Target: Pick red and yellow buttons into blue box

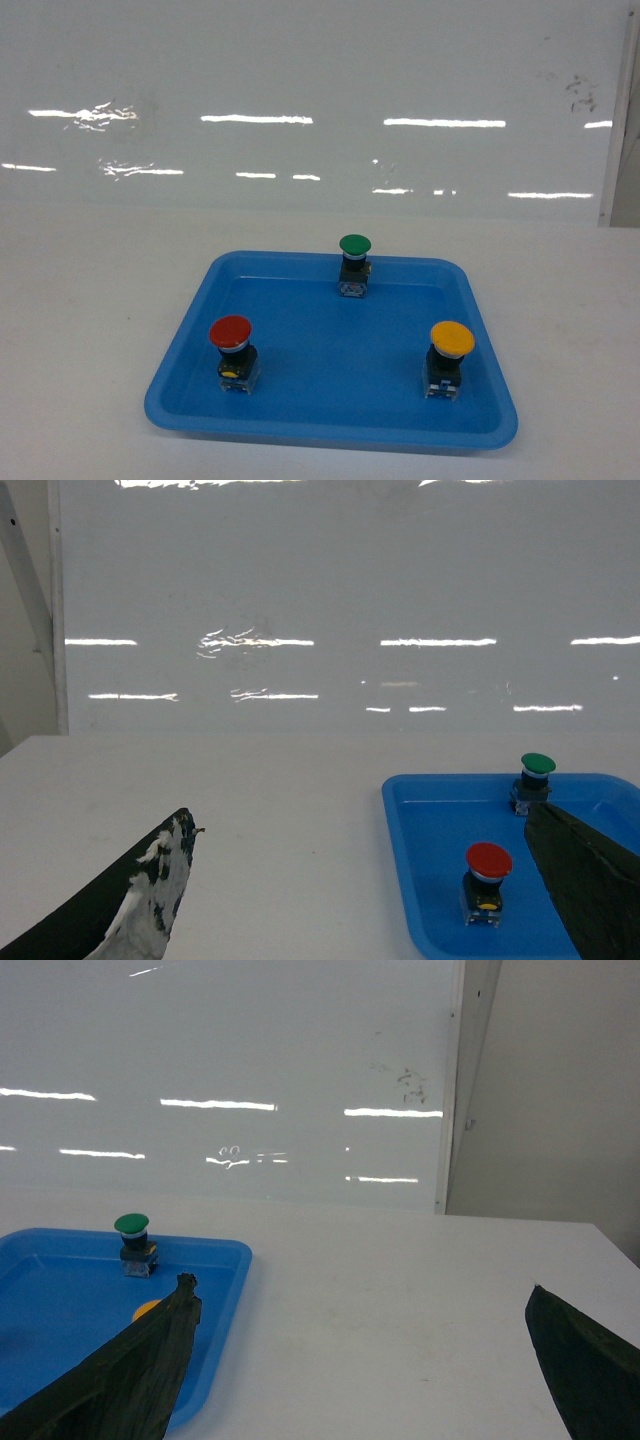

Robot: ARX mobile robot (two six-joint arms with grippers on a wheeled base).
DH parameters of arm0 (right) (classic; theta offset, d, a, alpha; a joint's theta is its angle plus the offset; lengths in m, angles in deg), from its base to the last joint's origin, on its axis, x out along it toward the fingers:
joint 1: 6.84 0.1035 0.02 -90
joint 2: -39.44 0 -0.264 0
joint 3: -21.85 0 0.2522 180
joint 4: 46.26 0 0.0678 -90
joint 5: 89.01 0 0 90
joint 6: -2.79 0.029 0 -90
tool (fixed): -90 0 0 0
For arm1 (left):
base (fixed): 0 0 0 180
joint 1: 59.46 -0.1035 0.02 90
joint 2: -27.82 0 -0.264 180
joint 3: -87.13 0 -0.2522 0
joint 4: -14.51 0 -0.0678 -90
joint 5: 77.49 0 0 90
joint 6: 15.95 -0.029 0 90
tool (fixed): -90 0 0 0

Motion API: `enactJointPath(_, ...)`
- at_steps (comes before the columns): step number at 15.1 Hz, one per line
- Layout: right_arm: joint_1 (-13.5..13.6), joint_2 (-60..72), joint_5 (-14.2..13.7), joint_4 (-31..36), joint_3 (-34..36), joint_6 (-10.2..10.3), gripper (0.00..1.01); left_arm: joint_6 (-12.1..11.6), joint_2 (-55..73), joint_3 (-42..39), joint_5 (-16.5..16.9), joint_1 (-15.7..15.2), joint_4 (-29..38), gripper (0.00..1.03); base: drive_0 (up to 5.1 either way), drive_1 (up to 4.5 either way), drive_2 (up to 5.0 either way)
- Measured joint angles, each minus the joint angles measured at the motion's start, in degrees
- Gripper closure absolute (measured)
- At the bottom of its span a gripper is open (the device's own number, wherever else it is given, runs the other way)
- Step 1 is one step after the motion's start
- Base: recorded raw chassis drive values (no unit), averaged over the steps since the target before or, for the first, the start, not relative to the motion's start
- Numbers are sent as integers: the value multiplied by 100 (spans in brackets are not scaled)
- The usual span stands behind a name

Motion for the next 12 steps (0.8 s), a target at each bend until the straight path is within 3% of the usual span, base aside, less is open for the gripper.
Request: enactJointPath(12,0,0,0,0,0,0,3,0,0,0,0,0,0,5,0,0,0)
